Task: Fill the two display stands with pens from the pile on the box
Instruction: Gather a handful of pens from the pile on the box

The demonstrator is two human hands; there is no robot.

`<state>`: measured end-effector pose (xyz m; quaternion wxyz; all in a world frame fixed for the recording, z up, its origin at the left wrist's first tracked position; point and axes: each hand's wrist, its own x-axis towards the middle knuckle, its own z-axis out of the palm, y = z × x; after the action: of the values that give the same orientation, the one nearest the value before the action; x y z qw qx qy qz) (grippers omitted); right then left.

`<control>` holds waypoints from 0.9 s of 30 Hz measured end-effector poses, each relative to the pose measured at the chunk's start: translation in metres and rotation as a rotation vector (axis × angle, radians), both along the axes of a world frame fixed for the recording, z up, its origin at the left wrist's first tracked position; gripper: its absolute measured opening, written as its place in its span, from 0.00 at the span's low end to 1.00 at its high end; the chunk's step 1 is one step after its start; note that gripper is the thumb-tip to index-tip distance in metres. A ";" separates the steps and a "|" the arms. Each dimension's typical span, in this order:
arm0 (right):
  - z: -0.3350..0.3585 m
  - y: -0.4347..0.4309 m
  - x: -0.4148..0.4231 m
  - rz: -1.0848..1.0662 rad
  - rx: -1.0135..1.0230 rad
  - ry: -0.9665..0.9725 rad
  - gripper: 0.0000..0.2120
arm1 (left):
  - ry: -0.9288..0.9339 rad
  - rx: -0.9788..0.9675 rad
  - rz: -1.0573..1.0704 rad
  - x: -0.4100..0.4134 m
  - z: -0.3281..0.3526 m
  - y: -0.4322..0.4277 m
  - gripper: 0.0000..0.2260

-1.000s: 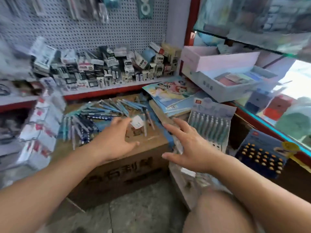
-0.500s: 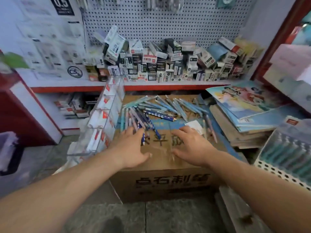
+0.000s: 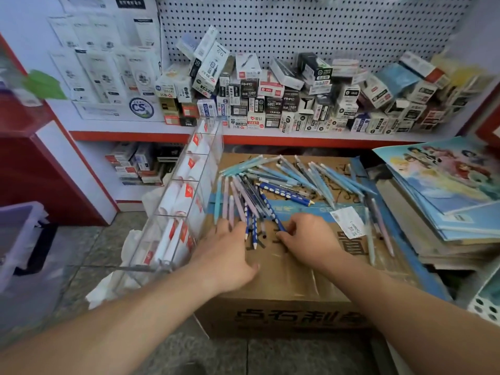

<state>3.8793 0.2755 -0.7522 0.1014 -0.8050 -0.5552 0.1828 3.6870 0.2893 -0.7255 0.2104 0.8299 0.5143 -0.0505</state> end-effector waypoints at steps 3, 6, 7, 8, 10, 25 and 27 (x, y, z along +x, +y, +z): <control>0.000 0.005 0.005 -0.060 -0.071 -0.010 0.12 | -0.008 -0.002 -0.005 -0.001 0.000 0.002 0.39; 0.003 -0.004 0.014 -0.098 -0.059 0.002 0.13 | -0.008 -0.019 -0.001 -0.001 0.002 0.004 0.38; 0.007 -0.010 0.017 -0.118 -0.007 0.036 0.11 | -0.015 -0.022 0.002 -0.001 0.003 0.004 0.38; 0.012 -0.016 0.021 -0.140 0.070 0.081 0.09 | -0.031 -0.019 0.006 -0.001 0.004 0.004 0.37; 0.026 -0.027 0.028 -0.171 0.233 0.157 0.06 | -0.085 0.009 0.005 0.001 0.009 0.003 0.34; 0.069 -0.036 0.001 0.019 0.397 0.672 0.07 | -0.395 -0.002 -0.067 0.012 0.012 -0.002 0.08; 0.063 -0.028 -0.003 0.001 0.415 0.766 0.08 | -0.464 -0.154 0.015 0.009 0.006 0.000 0.07</control>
<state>3.8768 0.2477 -0.6893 0.4596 -0.6416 -0.5027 0.3528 3.6962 0.2895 -0.7196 0.3857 0.7971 0.4529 0.1038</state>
